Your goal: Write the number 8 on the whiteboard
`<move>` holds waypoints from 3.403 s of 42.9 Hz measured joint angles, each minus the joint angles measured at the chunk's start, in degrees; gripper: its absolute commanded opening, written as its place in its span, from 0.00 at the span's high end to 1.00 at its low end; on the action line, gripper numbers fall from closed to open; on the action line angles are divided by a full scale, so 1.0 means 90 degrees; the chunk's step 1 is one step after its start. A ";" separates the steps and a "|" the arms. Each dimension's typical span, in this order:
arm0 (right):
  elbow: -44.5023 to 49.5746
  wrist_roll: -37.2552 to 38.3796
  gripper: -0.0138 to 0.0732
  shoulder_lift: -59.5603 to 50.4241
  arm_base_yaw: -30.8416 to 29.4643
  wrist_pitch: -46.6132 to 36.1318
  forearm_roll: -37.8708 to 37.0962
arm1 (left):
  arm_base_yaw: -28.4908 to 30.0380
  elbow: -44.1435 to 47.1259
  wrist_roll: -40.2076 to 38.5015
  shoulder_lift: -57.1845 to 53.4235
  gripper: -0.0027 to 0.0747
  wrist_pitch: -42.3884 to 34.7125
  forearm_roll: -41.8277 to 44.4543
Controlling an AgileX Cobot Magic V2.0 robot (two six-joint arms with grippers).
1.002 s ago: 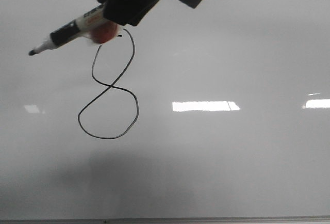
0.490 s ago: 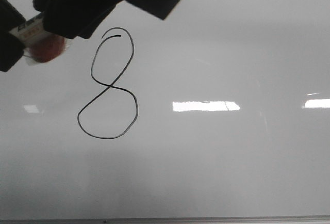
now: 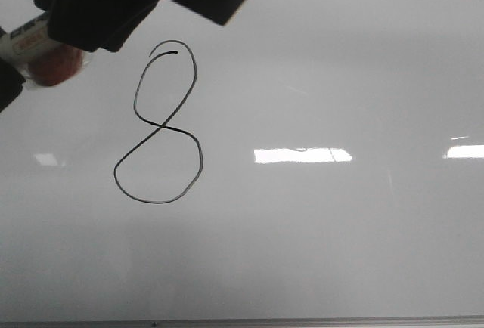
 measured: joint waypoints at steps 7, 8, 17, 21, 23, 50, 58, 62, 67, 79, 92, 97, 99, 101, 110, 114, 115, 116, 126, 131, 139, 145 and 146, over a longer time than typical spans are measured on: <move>0.0000 -0.0011 0.74 0.0000 0.0000 0.0036 0.0003 | 0.0000 0.0000 0.0000 0.0000 0.90 0.0000 0.0000; 0.0000 -0.0011 0.68 0.0000 0.0000 0.0036 0.0003 | 0.0000 0.0000 0.0000 0.0000 0.91 0.0000 0.0000; 0.0000 0.0024 0.30 -0.0024 0.0000 -0.0014 0.0145 | 0.0000 0.0000 0.0000 0.0000 0.96 0.0042 0.0000; 0.0000 0.0208 0.29 -0.0124 0.0000 -0.0019 0.0225 | 0.0000 0.0000 -0.0075 0.0000 0.96 0.0040 0.0000; 0.0000 0.0310 0.29 -0.0225 0.0000 -0.0019 0.0228 | 0.0000 0.0000 -0.0173 0.0000 0.96 0.0040 0.0000; 0.3854 0.4211 0.50 -0.4276 -0.4369 -0.1340 0.0962 | 0.2665 0.0292 -0.4206 0.0000 0.96 -0.1215 0.0468; 0.5082 0.4493 0.79 -0.5488 -0.5057 -0.1490 0.1233 | 0.3422 0.0984 -0.4243 0.0000 0.99 -0.2216 0.0310; 0.5338 0.4506 0.88 -0.5759 -0.5098 -0.1495 0.1264 | 0.3453 0.1271 -0.4243 0.0026 0.99 -0.2685 0.0159; 0.5424 0.4515 0.92 -0.5882 -0.5098 -0.1519 0.1267 | 0.3457 0.1438 -0.4243 0.0333 0.99 -0.3116 -0.0010; 0.5434 0.4529 0.92 -0.5907 -0.5098 -0.1533 0.1293 | 0.3467 0.1404 -0.4243 0.1881 0.99 -0.4652 -0.0110; 0.5434 0.4529 0.92 -0.5907 -0.5098 -0.1533 0.1308 | 0.3467 0.0896 -0.4243 0.2806 0.99 -0.5100 -0.0125; 0.5434 0.4529 0.92 -0.5907 -0.5098 -0.1533 0.1308 | 0.3467 0.0851 -0.4243 0.2982 0.99 -0.5243 -0.0049; 0.5434 0.4529 0.92 -0.5907 -0.5098 -0.1533 0.1308 | 0.3467 0.0851 -0.4243 0.3065 0.99 -0.5318 -0.0024; 0.5434 0.4529 0.92 -0.5907 -0.5098 -0.1533 0.1308 | 0.3467 0.0836 -0.4243 0.3156 0.99 -0.5380 0.0005; 0.5434 0.4529 0.92 -0.5907 -0.5098 -0.1533 0.1308 | 0.3467 0.0821 -0.4243 0.3306 0.99 -0.5457 0.0019; 0.5434 0.4529 0.92 -0.5907 -0.5098 -0.1533 0.1308 | 0.3467 0.0821 -0.4243 0.3306 0.99 -0.5457 0.0019; 0.5434 0.4529 0.92 -0.5907 -0.5098 -0.1533 0.1308 | 0.3467 0.0821 -0.4243 0.3306 0.99 -0.5457 0.0019; 0.5434 0.4529 0.92 -0.5907 -0.5098 -0.1533 0.1308 | 0.3467 0.0821 -0.4243 0.3306 0.99 -0.5457 0.0019; 0.5434 0.4529 0.92 -0.5907 -0.5098 -0.1533 0.1308 | 0.3467 0.0811 -0.4243 0.3330 0.80 -0.5457 0.0022; 0.5434 0.4538 0.92 -0.5907 -0.5098 -0.1533 0.1308 | 0.3467 0.0811 -0.4243 0.3369 0.72 -0.5445 0.0022; 0.5434 0.4538 0.92 -0.5907 -0.5098 -0.1533 0.1308 | 0.3467 0.0811 -0.4243 0.3410 0.67 -0.5407 0.0022; 0.5434 0.4538 0.92 -0.5907 -0.5098 -0.1533 0.1308 | 0.3467 0.0811 -0.4243 0.3410 0.59 -0.5407 0.0022; 0.5434 0.4538 0.92 -0.5907 -0.5098 -0.1533 0.1308 | 0.3467 0.0811 -0.4243 0.3410 0.57 -0.5407 0.0022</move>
